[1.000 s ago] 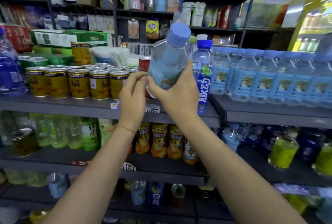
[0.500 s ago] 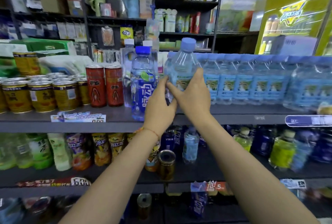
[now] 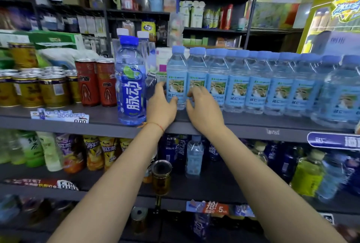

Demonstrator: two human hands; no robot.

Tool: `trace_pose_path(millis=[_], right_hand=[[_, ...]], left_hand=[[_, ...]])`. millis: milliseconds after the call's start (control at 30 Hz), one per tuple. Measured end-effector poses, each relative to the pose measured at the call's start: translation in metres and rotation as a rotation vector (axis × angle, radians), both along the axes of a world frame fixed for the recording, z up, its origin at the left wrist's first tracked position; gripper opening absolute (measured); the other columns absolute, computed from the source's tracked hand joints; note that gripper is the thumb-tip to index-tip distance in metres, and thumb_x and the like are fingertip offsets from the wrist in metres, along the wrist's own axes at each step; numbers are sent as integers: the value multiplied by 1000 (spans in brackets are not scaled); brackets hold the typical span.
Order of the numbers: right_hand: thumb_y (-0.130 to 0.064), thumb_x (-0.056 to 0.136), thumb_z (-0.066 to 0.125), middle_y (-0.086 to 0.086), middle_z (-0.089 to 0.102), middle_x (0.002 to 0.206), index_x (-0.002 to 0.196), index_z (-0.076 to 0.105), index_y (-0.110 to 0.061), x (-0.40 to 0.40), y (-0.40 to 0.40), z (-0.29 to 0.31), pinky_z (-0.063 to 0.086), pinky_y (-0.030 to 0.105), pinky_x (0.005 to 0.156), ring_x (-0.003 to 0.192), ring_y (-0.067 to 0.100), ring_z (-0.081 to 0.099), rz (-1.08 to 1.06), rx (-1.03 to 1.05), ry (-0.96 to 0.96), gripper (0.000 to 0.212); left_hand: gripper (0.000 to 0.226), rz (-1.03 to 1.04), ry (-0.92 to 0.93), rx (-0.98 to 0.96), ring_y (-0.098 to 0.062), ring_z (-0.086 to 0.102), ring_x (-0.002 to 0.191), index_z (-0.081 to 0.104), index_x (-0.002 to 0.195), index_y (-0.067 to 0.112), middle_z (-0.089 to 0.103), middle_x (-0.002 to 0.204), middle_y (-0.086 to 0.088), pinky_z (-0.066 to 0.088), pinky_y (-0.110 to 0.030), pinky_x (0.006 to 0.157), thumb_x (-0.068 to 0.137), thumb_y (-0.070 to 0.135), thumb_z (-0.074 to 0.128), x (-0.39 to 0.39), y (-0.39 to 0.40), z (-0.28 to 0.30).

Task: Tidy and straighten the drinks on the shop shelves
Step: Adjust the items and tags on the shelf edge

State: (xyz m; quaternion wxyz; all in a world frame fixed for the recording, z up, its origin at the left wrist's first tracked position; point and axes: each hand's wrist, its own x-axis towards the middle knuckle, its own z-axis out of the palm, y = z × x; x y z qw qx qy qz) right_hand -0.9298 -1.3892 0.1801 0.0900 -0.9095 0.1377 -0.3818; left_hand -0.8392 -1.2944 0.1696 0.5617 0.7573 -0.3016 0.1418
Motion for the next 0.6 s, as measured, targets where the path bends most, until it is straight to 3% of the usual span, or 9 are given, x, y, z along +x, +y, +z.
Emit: trace_pose_path(millis=[133,333,433,500,533,600], right_hand=[[-20,101,43,11,55,109,108,55,-6,3,1,-3,48,41,65,78,29,55,10,-99,17,19],[-16,98,46,10,59,100,101,58,-7,-2,-1,-2,45,38,63,77,27,55,71,2,-56,15],[-10,96,48,8,61,102,107,62,-6,-24,4,-11,47,36,58,75,23,57,189,24,-377,19],[-8,93,48,6,63,91,99,66,-4,-53,8,-28,40,26,50,62,18,51,201,-109,-596,19],[-8,92,48,5,62,84,93,66,-4,-67,10,-41,37,24,48,58,16,48,215,-158,-633,19],[-11,91,47,3,60,74,86,65,-6,-84,10,-70,32,23,47,53,15,43,278,-163,-586,20]], left_hand=[[55,18,44,97,-29,59,120,38,141,20,62,131,-9,47,-41,100,92,17,63,11,-7,5],[62,-23,97,354,-31,56,120,25,148,22,57,136,-9,45,-42,100,94,23,56,2,-4,13],[49,-15,-78,192,-16,53,120,44,136,19,54,130,2,42,-36,105,90,12,57,-31,14,7],[32,73,-273,-5,-9,54,102,57,122,16,55,113,6,44,-25,92,90,10,56,-69,35,-13],[21,77,-330,-66,-9,57,92,62,109,16,60,102,6,46,-25,83,90,12,55,-87,44,-26],[13,13,-324,5,-12,61,78,67,90,17,65,83,7,49,-31,71,89,19,54,-104,47,-56]])
